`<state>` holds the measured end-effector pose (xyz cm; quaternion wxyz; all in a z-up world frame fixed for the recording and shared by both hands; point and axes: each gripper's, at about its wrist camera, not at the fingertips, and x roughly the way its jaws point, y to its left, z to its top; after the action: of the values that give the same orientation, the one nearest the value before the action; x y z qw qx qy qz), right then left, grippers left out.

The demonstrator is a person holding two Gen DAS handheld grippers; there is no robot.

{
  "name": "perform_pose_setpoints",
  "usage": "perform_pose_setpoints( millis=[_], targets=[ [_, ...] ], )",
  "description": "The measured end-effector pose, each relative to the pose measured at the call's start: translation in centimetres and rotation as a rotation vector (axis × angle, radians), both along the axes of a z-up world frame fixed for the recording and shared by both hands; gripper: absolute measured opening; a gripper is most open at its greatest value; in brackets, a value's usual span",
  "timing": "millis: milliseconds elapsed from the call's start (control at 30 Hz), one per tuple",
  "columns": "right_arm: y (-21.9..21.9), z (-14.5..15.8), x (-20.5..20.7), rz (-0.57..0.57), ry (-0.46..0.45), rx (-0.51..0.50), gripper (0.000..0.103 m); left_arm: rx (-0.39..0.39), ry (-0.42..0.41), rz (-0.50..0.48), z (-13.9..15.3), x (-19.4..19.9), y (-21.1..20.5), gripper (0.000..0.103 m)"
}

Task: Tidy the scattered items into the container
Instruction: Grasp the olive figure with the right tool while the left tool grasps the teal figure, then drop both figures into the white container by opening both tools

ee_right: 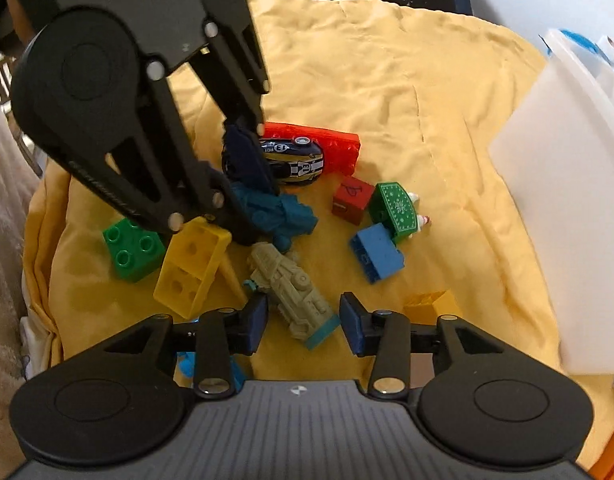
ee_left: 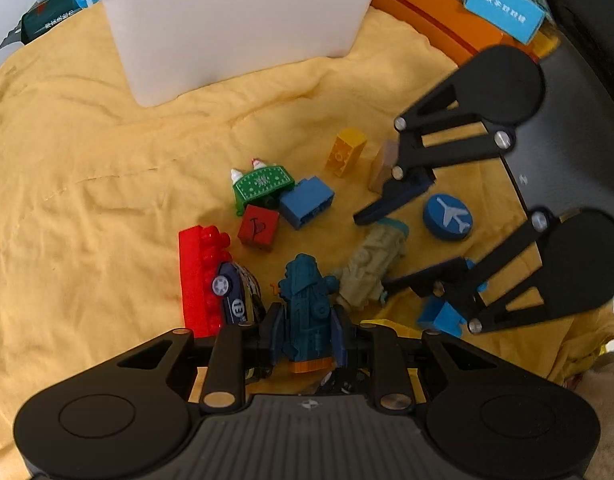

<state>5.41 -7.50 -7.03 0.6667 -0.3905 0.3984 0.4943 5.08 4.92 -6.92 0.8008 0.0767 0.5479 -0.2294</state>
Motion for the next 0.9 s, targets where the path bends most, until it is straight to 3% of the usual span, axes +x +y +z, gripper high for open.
perform_pose_setpoints(
  millis=[33,100,200,367,500,667,900],
  targets=[
    [-0.3,0.0,-0.1,-0.02,0.011,0.013,0.035,-0.005,0.0,0.002,0.0,-0.1,0.0,0.033],
    [-1.0,0.0,-0.4,-0.092,0.036,0.042,0.032,-0.031,0.006,0.025,0.0,-0.2,0.2,0.034],
    [-2.4,0.4,-0.8,-0.236,0.044,0.073,0.031,-0.037,0.018,0.064,0.0,-0.1,0.2,0.033],
    [-4.0,1.5,-1.5,-0.508,0.01,0.118,0.031,0.031,-0.04,0.069,0.4,-0.6,-1.0,0.029],
    [-4.1,0.4,-0.7,-0.626,0.034,0.169,0.031,0.008,-0.08,0.08,1.0,-0.6,-1.3,0.027],
    [-4.4,3.4,0.7,-0.664,-0.046,0.18,0.031,-0.035,-0.192,0.061,5.8,0.7,-1.3,0.027],
    [-4.4,10.0,5.6,-0.745,-0.245,0.25,0.031,-0.061,-0.417,0.068,14.2,5.9,-0.7,0.028]
  ],
)
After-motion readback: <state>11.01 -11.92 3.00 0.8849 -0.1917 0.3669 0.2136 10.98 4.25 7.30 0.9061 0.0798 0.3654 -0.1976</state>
